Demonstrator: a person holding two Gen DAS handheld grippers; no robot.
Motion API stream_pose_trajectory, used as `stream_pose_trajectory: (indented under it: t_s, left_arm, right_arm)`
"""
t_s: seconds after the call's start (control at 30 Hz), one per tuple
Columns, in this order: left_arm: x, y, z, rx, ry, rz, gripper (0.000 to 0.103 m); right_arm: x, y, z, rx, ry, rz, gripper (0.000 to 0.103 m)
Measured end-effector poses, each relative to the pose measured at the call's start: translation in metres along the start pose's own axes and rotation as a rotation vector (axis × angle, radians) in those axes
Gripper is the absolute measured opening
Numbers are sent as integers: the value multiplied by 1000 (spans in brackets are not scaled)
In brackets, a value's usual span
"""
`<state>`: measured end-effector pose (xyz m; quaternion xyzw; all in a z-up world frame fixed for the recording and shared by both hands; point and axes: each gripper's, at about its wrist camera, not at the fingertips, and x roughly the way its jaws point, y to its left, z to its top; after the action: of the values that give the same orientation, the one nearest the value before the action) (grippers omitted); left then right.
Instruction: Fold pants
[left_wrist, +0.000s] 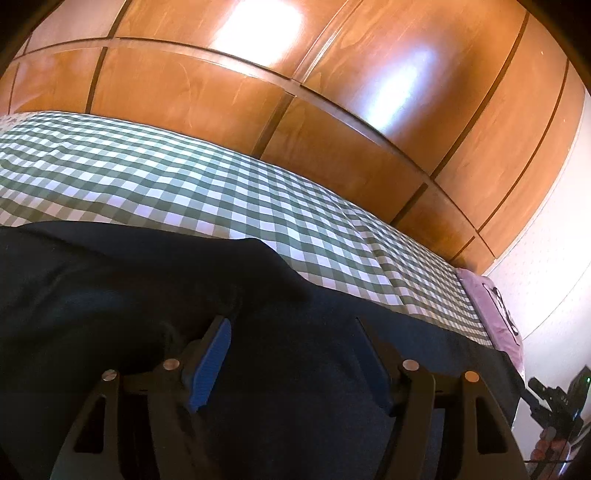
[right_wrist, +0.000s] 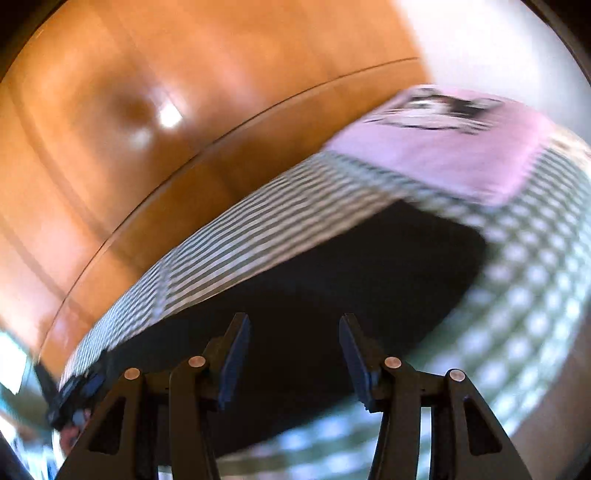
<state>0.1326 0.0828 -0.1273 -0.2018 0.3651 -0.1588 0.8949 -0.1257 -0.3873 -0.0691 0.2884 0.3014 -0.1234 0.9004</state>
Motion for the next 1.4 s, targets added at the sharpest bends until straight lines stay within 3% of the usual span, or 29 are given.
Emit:
stream_pose_trajectory:
  t_s: [0.27, 0.73, 0.8, 0.87, 0.9, 0.93, 1.0, 1.17, 1.3, 1.4]
  left_arm:
    - [-1, -3, -1, 10, -7, 41, 69]
    - [-2, -1, -2, 0, -14, 51, 69]
    - [-2, -1, -2, 0, -14, 51, 69]
    - [-2, -1, -2, 1, -14, 51, 69]
    - [-2, -1, -2, 0, -14, 51, 69]
    - [-2, -1, -2, -1, -13, 50, 69]
    - [-2, -1, -2, -2, -14, 49, 69]
    - [-3, -1, -2, -3, -16, 46, 69]
    - [-4, -1, 0, -14, -14, 51, 69]
    - [-11, -5, 2, -8, -27, 118, 69]
  right_arm:
    - [-5, -83, -4, 306, -10, -64, 55]
    - [24, -104, 6, 391, -90, 50, 55]
    - [28, -103, 9, 385, -96, 69, 55]
    - [32, -99, 13, 362, -91, 79, 45]
    - [36, -98, 14, 356, -76, 95, 28]
    - [39, -97, 15, 360, -55, 123, 18]
    - [44, -94, 15, 390, -35, 163, 18]
    - [31, -76, 22, 382, -66, 147, 15]
    - [10, -31, 37, 234, -109, 88, 15]
    - [-8, 6, 43, 124, -156, 65, 15]
